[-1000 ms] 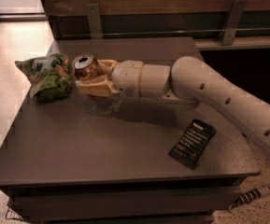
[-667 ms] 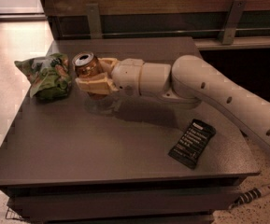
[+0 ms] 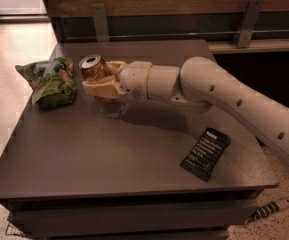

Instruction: Place orange can upright

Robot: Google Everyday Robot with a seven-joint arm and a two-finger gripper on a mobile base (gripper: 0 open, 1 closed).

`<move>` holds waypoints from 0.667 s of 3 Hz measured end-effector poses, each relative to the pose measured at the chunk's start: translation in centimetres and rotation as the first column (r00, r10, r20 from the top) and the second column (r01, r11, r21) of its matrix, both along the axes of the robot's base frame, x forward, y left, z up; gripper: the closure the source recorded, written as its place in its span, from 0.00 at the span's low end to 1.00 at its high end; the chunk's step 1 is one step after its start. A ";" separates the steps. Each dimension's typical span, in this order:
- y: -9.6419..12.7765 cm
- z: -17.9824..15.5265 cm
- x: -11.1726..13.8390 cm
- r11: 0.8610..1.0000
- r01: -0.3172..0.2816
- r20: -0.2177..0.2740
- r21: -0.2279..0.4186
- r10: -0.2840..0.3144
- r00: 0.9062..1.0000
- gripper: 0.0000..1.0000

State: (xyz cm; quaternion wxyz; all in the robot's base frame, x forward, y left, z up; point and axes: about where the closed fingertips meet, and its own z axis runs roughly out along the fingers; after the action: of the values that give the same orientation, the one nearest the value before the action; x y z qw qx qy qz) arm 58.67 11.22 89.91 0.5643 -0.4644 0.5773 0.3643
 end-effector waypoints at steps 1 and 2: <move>-0.5 -1.4 0.8 1.000 0.015 -0.025 0.021 -0.015 1.000 1.00; -1.6 -3.2 0.9 0.997 0.044 -0.049 0.056 -0.042 0.998 1.00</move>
Offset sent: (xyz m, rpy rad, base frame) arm 0.0114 -0.0458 -0.0596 0.1134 0.0812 -0.1044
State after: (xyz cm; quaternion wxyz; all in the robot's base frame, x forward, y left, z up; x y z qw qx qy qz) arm 59.59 9.58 86.70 0.5709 -0.4266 0.5900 0.3794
